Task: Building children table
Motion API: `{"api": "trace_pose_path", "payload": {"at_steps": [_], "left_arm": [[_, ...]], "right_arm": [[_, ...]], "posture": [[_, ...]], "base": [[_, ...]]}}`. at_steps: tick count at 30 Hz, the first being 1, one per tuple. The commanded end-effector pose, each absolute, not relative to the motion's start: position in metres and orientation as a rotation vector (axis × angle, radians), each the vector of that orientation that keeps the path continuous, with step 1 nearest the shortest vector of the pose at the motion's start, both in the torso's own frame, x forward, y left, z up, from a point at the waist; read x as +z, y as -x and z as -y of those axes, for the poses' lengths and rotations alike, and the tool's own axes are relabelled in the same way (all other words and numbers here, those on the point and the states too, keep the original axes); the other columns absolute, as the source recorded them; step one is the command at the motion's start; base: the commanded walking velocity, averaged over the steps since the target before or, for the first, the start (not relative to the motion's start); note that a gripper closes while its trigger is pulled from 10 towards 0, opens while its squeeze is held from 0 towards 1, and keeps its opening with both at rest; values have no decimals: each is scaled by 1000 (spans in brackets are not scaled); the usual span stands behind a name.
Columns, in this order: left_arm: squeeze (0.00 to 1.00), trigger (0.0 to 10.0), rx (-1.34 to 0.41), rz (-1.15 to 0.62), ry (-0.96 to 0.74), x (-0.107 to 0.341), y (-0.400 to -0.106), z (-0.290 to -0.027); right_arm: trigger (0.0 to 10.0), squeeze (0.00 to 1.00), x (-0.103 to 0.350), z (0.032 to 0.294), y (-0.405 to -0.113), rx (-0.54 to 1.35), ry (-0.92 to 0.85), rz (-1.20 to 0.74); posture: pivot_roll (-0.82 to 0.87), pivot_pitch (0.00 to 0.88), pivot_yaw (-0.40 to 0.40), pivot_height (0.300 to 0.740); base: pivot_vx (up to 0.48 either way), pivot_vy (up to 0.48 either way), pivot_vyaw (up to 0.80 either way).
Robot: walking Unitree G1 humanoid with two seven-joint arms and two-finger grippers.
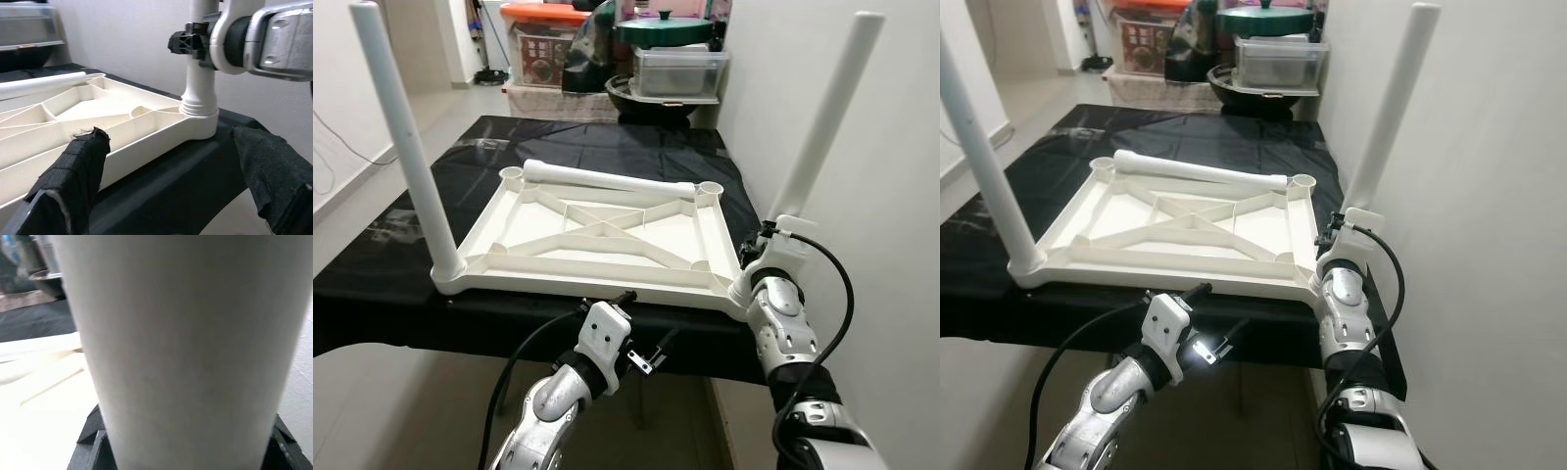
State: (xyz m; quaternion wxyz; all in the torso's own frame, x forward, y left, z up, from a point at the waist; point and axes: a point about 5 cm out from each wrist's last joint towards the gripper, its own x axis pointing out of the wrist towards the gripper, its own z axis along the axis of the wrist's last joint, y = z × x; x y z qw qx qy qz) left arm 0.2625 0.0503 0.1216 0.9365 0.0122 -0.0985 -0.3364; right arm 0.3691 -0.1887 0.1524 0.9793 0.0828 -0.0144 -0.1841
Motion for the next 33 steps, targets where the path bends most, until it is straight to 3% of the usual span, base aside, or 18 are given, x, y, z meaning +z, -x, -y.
{"api": "trace_pose_path", "payload": {"at_steps": [1, 2, 5, 6, 7, 8, 13, 15, 16, 18, 19, 20, 22, 33], "left_arm": [[0, 10000, -693, 203, -34, 124, -263, -49], [0, 10000, -691, 203, -34, 124, -263, -49], [0, 10000, -690, 203, -34, 123, -263, -50], [0, 10000, -690, 203, -34, 124, -263, -50], [0, 10000, -691, 203, -34, 124, -263, -50], [0, 10000, -693, 202, -34, 124, -263, -50], [0, 10000, -694, 201, -34, 124, -263, -50], [0, 10000, -696, 202, -34, 124, -264, -49], [0, 10000, -696, 202, -34, 124, -264, -49], [0, 10000, -698, 202, -33, 125, -265, -48], [0, 10000, -698, 202, -33, 125, -265, -48], [0, 10000, -704, 200, -30, 125, -266, -47], [0, 10000, -710, 199, -30, 125, -266, -47], [0, 10000, -714, 198, -30, 125, -266, -47]], "right_arm": [[9333, 0, 147, 181, -370, -372, -244, 6], [10000, 0, 149, 171, -372, -319, -234, 30], [10000, 0, 151, 165, -373, -284, -226, 47], [10000, 1000, 152, 161, -374, -247, -244, 60], [10000, 1000, 155, 159, -374, -207, -246, 88], [10000, 0, 158, 159, -375, -168, -258, 109], [10000, 0, 162, 157, -376, -57, -310, 139], [10000, 0, 166, 159, -375, 131, -278, 151], [10000, 0, 166, 159, -375, 131, -278, 151], [10000, 0, 160, 159, -366, 456, -166, 61], [10000, 0, 160, 159, -366, 456, -166, 61], [10000, 0, 153, 158, -353, 693, -102, -30], [10000, 0, 150, 156, -342, 853, -53, -68], [9843, 0, 159, 146, -342, 1026, -80, -47]], "posture": [[99, 0, -67, 740], [99, 0, -67, 740], [99, 0, -67, 740], [100, 0, -65, 740], [100, 0, -63, 740], [100, 0, -63, 740], [96, 0, -64, 740], [96, 0, -66, 740], [96, 0, -66, 740], [91, 0, -62, 740], [91, 0, -62, 740], [90, 0, -62, 740], [88, 0, -59, 740], [101, 0, -66, 740]], "base": [[0, 0, 0], [0, 0, 0], [0, 0, 0], [0, 0, 0], [0, 0, 0], [0, 0, 0], [0, 0, 0], [0, 0, 0], [0, 0, 0], [0, 0, 0], [0, 0, 0], [0, 0, 0], [0, 0, 0], [0, 0, 0]]}}
